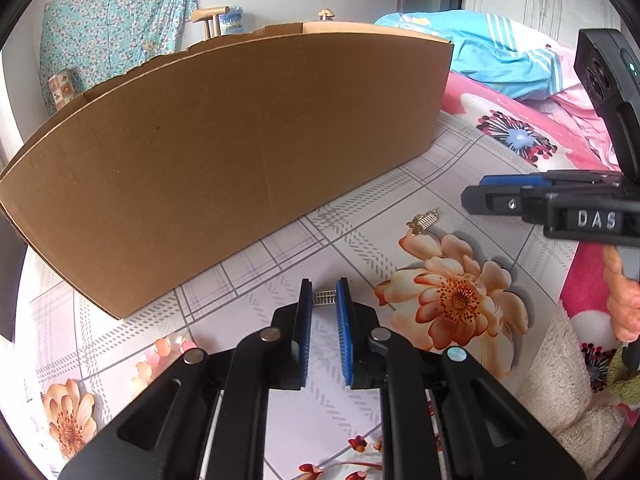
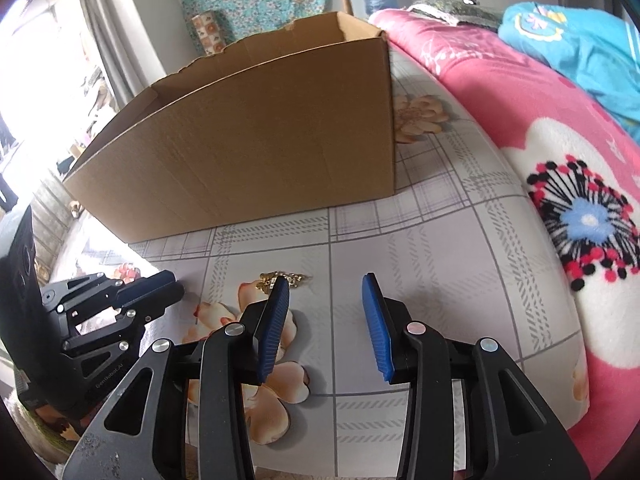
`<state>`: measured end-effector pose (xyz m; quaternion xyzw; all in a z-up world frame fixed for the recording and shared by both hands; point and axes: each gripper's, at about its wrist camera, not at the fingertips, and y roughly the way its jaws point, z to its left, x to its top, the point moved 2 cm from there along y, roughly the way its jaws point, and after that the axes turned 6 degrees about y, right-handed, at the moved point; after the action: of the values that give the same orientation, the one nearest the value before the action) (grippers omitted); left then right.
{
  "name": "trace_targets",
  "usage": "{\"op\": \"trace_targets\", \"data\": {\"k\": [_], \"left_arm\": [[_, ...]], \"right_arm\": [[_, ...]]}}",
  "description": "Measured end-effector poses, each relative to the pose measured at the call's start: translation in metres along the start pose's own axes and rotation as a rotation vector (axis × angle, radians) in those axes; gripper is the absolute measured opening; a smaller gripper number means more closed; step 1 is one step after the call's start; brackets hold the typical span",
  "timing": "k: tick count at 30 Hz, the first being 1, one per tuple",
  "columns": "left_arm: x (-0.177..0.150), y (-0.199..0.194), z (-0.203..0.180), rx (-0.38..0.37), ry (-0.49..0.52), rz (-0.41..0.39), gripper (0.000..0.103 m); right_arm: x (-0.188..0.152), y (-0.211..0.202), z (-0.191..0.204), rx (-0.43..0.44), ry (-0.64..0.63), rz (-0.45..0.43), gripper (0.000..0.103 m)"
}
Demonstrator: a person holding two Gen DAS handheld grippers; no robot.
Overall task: Organize jewelry
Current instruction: 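Close the left gripper on a small gold bar charm, then lower the right gripper onto the gold bar charm with chain and close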
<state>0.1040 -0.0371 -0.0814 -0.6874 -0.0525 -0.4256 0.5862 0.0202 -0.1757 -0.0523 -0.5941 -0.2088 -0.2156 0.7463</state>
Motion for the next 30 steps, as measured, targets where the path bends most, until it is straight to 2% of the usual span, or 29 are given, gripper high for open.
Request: {"op": "trace_targets", "data": {"k": [5,11,15,24,30], "left_arm": [[0.000,0.000,0.002,-0.005,-0.015,-0.002,0.012],[0.000,0.000,0.002,-0.007,-0.015,-0.001,0.012],[-0.001,-0.001,0.002,-0.010,-0.017,-0.002,0.012],[-0.001,-0.001,0.004,-0.019,-0.019,-0.005,0.012],[-0.001,-0.001,0.003,-0.019,-0.019,-0.005,0.012]], "right_arm": [[0.000,0.009,0.011,-0.028,-0.064,0.008,0.037],[0.003,0.016,0.029,-0.012,-0.118,0.008,0.034],[0.001,0.021,0.040,-0.021,-0.151,0.011,0.027],[0.012,0.036,0.035,-0.044,-0.090,0.025,0.014],[0.006,0.037,0.040,-0.059,-0.124,0.039,0.013]]}}
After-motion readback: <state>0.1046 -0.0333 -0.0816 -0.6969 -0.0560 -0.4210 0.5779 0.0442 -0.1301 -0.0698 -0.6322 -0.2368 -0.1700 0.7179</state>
